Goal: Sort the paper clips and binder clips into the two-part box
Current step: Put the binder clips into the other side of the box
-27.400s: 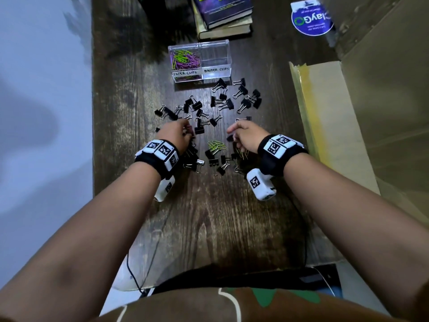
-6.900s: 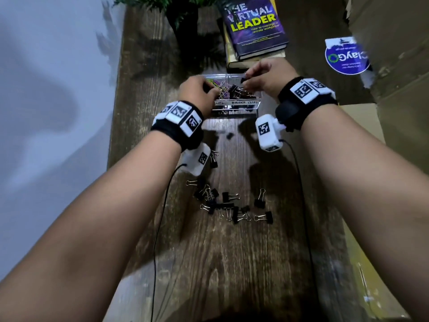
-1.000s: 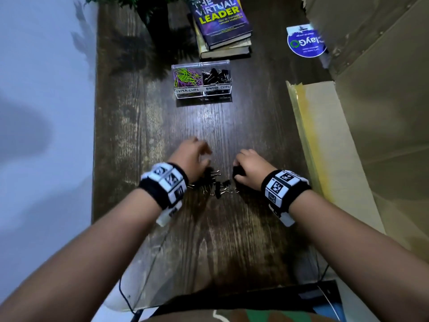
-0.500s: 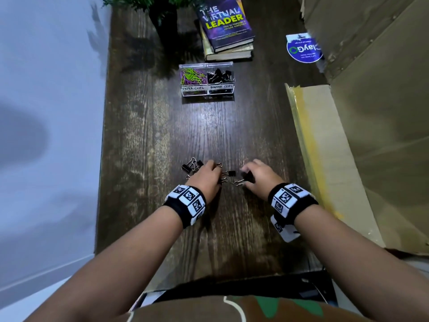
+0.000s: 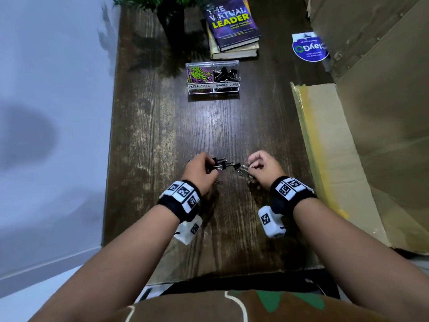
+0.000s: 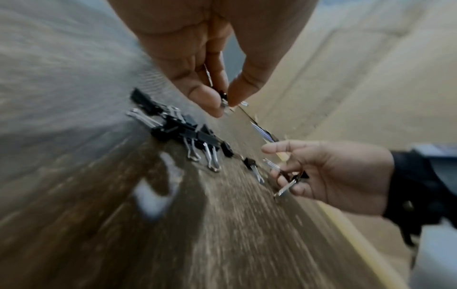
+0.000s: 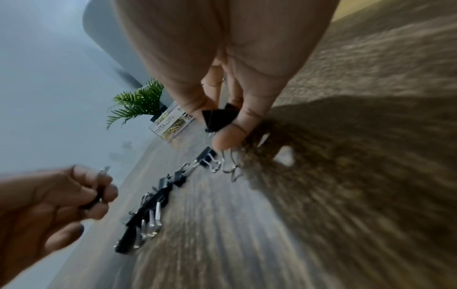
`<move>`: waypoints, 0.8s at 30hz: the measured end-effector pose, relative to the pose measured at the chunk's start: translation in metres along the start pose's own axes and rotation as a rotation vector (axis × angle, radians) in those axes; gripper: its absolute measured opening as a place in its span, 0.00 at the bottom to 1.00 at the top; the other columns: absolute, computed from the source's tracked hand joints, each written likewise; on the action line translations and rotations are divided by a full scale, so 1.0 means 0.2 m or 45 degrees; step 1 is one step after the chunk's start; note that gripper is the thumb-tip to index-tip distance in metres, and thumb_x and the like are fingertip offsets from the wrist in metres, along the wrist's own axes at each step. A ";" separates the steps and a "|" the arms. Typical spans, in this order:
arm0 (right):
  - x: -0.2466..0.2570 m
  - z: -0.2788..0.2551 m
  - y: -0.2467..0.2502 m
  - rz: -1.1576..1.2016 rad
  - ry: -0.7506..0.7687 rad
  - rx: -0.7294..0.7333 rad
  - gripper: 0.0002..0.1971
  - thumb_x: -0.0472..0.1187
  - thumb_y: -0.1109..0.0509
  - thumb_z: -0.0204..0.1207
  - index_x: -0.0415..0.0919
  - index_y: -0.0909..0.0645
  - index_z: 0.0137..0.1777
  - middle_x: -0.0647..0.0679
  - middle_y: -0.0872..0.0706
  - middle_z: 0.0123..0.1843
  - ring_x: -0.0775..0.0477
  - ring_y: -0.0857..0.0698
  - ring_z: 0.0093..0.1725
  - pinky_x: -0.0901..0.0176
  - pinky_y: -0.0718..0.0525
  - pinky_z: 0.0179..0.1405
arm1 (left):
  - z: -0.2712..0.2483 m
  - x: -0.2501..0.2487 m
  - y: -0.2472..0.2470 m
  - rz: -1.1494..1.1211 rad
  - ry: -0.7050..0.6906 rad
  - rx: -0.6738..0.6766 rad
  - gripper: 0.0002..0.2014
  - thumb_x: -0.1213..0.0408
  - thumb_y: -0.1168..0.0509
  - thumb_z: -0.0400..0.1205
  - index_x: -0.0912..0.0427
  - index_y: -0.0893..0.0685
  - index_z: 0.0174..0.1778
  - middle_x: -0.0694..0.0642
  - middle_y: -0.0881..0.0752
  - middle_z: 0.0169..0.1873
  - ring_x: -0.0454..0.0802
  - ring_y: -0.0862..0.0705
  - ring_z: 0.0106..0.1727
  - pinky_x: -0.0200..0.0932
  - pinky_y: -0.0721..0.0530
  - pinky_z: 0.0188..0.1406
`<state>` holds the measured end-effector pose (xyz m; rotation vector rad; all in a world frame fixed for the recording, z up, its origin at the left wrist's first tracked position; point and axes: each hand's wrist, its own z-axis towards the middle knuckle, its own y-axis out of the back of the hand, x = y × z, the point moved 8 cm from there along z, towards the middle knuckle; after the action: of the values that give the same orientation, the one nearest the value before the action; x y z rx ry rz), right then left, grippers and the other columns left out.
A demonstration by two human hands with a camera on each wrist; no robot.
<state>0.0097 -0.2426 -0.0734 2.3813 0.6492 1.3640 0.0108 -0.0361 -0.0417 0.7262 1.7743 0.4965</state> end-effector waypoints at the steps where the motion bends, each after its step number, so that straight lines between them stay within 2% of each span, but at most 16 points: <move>1: 0.00 0.01 -0.02 0.069 -0.028 0.020 0.13 0.30 0.35 0.77 0.50 0.22 0.51 0.43 0.16 0.42 0.47 0.17 0.27 0.63 0.22 0.18 | 0.00 0.05 0.03 -0.103 0.074 -0.042 0.07 0.68 0.32 0.77 0.53 0.23 0.43 0.49 0.18 0.41 0.45 0.20 0.39 0.33 0.24 0.39; 2: 0.01 0.02 -0.03 0.101 -0.037 0.029 0.14 0.29 0.39 0.79 0.51 0.21 0.54 0.43 0.16 0.43 0.48 0.17 0.27 0.64 0.23 0.17 | 0.00 0.10 0.04 -0.205 0.143 -0.057 0.07 0.69 0.34 0.78 0.50 0.22 0.43 0.49 0.16 0.41 0.46 0.18 0.39 0.35 0.21 0.38; 3: 0.02 0.02 -0.05 0.093 -0.031 0.027 0.15 0.30 0.41 0.81 0.49 0.19 0.54 0.44 0.16 0.47 0.48 0.17 0.30 0.64 0.20 0.20 | -0.01 0.14 0.06 -0.282 0.193 -0.058 0.09 0.69 0.36 0.79 0.47 0.22 0.43 0.50 0.15 0.42 0.49 0.17 0.38 0.40 0.18 0.37; 4: 0.04 0.03 -0.06 0.036 -0.009 0.003 0.14 0.31 0.41 0.81 0.48 0.17 0.53 0.45 0.15 0.51 0.47 0.15 0.36 0.61 0.15 0.30 | -0.01 0.18 0.06 -0.311 0.226 -0.054 0.11 0.70 0.39 0.80 0.45 0.21 0.43 0.52 0.14 0.44 0.50 0.16 0.37 0.44 0.17 0.37; 5: 0.07 0.04 -0.06 -0.087 0.021 -0.030 0.11 0.34 0.38 0.81 0.46 0.16 0.52 0.45 0.16 0.56 0.45 0.14 0.44 0.59 0.14 0.44 | -0.02 0.21 0.07 -0.286 0.236 -0.052 0.13 0.70 0.42 0.81 0.45 0.20 0.42 0.52 0.13 0.46 0.50 0.16 0.37 0.44 0.18 0.37; 6: 0.09 0.04 -0.07 -0.213 0.031 -0.053 0.08 0.38 0.34 0.79 0.44 0.15 0.53 0.44 0.18 0.60 0.44 0.16 0.52 0.59 0.18 0.55 | -0.02 0.22 0.09 -0.217 0.230 -0.061 0.15 0.71 0.44 0.82 0.46 0.20 0.39 0.52 0.13 0.46 0.49 0.16 0.39 0.43 0.18 0.40; 8: 0.11 0.04 -0.11 -0.422 0.031 -0.021 0.12 0.45 0.28 0.75 0.42 0.18 0.56 0.44 0.23 0.67 0.43 0.20 0.64 0.56 0.25 0.66 | -0.02 0.24 0.12 -0.081 0.224 -0.085 0.15 0.71 0.46 0.82 0.51 0.19 0.36 0.55 0.13 0.47 0.51 0.16 0.46 0.43 0.19 0.48; 9: 0.11 0.04 -0.14 -0.482 0.024 0.018 0.14 0.46 0.26 0.74 0.42 0.19 0.57 0.43 0.26 0.70 0.41 0.22 0.67 0.55 0.26 0.69 | -0.03 0.24 0.13 -0.012 0.236 -0.081 0.14 0.71 0.47 0.82 0.55 0.19 0.37 0.57 0.14 0.47 0.53 0.17 0.49 0.44 0.21 0.51; 11: 0.15 0.03 -0.18 -0.569 0.081 0.053 0.12 0.43 0.26 0.74 0.41 0.21 0.54 0.41 0.28 0.70 0.40 0.23 0.68 0.54 0.26 0.68 | -0.03 0.25 0.13 0.116 0.254 -0.071 0.10 0.67 0.46 0.84 0.60 0.19 0.44 0.59 0.17 0.50 0.54 0.20 0.52 0.44 0.26 0.53; 13: 0.17 0.03 -0.20 -0.621 0.149 0.065 0.09 0.40 0.28 0.75 0.39 0.21 0.52 0.42 0.27 0.65 0.42 0.22 0.63 0.55 0.25 0.64 | -0.04 0.26 0.13 0.184 0.293 -0.069 0.07 0.62 0.42 0.83 0.62 0.22 0.49 0.58 0.21 0.52 0.52 0.23 0.50 0.44 0.25 0.54; 15: 0.19 0.04 -0.20 -0.615 0.178 0.056 0.08 0.39 0.28 0.75 0.39 0.19 0.52 0.43 0.25 0.62 0.42 0.21 0.61 0.57 0.25 0.62 | -0.05 0.28 0.12 0.227 0.313 -0.045 0.12 0.58 0.37 0.80 0.61 0.23 0.55 0.57 0.24 0.56 0.52 0.22 0.52 0.47 0.21 0.57; 18: 0.21 0.05 -0.15 -0.513 0.165 0.015 0.07 0.38 0.27 0.72 0.40 0.16 0.50 0.43 0.19 0.58 0.43 0.18 0.57 0.62 0.23 0.56 | -0.04 0.27 0.09 0.310 0.239 -0.001 0.22 0.55 0.31 0.76 0.61 0.26 0.61 0.58 0.27 0.61 0.54 0.22 0.59 0.50 0.22 0.65; 21: 0.21 0.08 -0.11 -0.272 0.023 0.050 0.05 0.37 0.26 0.72 0.41 0.13 0.47 0.46 0.12 0.41 0.46 0.14 0.36 0.62 0.19 0.34 | -0.04 0.26 0.05 0.376 0.169 0.048 0.24 0.52 0.28 0.75 0.60 0.26 0.61 0.58 0.28 0.62 0.54 0.23 0.61 0.48 0.24 0.65; 22: 0.21 0.10 -0.10 -0.199 -0.004 0.068 0.04 0.37 0.26 0.72 0.42 0.13 0.45 0.47 0.12 0.37 0.48 0.15 0.33 0.63 0.19 0.32 | -0.04 0.25 0.04 0.384 0.155 0.059 0.23 0.52 0.28 0.75 0.59 0.25 0.60 0.58 0.28 0.62 0.54 0.23 0.61 0.47 0.23 0.64; 24: 0.24 0.13 -0.07 -0.077 -0.029 0.085 0.03 0.35 0.26 0.72 0.42 0.12 0.43 0.48 0.13 0.33 0.51 0.15 0.31 0.62 0.16 0.35 | -0.04 0.24 0.03 0.398 0.132 0.084 0.21 0.52 0.28 0.76 0.59 0.25 0.58 0.57 0.29 0.61 0.55 0.21 0.58 0.48 0.22 0.61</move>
<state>0.0512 -0.2071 -0.0585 2.4049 0.7650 1.3077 -0.0050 0.0014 -0.0684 1.0489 1.7877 0.6968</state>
